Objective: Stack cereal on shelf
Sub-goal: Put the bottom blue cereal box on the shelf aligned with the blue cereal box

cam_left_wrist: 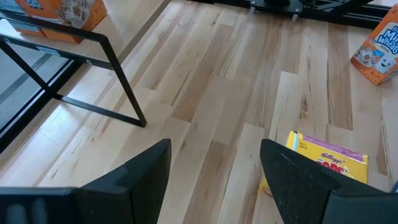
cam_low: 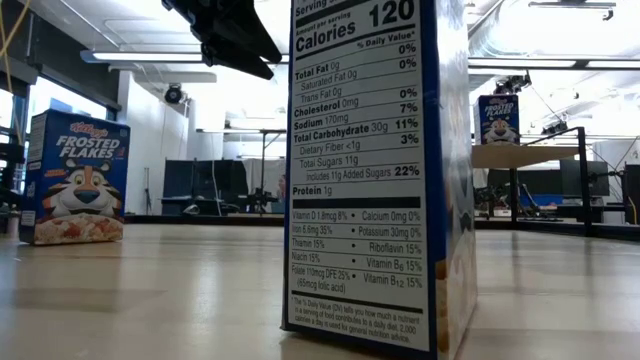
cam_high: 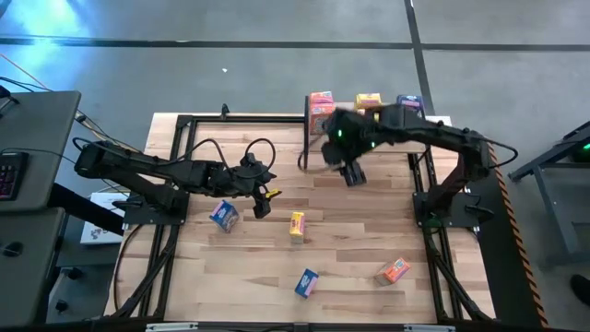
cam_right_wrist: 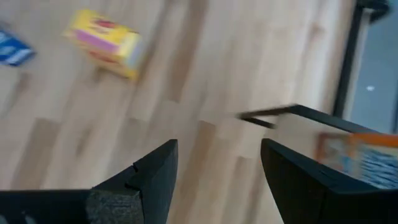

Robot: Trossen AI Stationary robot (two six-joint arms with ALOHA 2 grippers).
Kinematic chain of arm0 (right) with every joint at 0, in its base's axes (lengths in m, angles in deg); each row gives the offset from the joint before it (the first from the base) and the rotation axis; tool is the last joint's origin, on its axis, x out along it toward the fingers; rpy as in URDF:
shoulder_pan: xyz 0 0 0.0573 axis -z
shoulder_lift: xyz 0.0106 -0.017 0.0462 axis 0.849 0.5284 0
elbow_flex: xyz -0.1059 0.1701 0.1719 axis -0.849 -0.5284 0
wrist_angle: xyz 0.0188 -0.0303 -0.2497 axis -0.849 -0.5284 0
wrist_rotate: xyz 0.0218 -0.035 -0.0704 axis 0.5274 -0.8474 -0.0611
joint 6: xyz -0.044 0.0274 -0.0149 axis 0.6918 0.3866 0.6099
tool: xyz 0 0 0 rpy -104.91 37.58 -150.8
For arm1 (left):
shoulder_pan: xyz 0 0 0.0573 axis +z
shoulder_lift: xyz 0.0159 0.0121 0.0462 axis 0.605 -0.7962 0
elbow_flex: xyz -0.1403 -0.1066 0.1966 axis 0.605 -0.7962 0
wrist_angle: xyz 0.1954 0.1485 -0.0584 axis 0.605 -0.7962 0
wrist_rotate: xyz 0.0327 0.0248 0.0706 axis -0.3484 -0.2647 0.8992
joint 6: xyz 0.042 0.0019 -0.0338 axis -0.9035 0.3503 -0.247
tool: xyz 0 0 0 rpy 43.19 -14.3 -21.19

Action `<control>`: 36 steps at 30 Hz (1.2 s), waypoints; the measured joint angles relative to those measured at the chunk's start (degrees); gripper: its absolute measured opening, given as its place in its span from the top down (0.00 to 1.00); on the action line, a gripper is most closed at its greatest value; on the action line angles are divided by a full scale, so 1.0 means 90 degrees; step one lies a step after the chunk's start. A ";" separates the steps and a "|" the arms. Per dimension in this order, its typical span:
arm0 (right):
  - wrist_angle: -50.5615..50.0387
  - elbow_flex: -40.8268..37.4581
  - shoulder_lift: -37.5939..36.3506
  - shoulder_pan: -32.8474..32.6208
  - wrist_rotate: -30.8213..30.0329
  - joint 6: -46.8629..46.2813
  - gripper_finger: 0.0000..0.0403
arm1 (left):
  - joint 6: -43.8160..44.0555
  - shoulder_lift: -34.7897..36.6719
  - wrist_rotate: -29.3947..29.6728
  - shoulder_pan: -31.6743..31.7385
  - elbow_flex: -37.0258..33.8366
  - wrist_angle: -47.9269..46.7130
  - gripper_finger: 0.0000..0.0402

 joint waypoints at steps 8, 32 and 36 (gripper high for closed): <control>-0.0286 0.0000 0.0000 -0.1408 -0.0771 -0.1040 0.45 | 0.0000 0.0000 0.0000 0.0000 0.0000 0.0000 0.40; 0.0718 -0.0007 0.0906 -0.4126 -0.1536 -0.2361 0.28 | 0.0002 0.0000 0.0001 0.0000 -0.0005 0.0007 0.40; 0.1162 -0.0007 0.1277 -0.4358 -0.1117 -0.2359 0.28 | 0.0002 0.0000 0.0000 0.0000 -0.0005 0.0005 0.40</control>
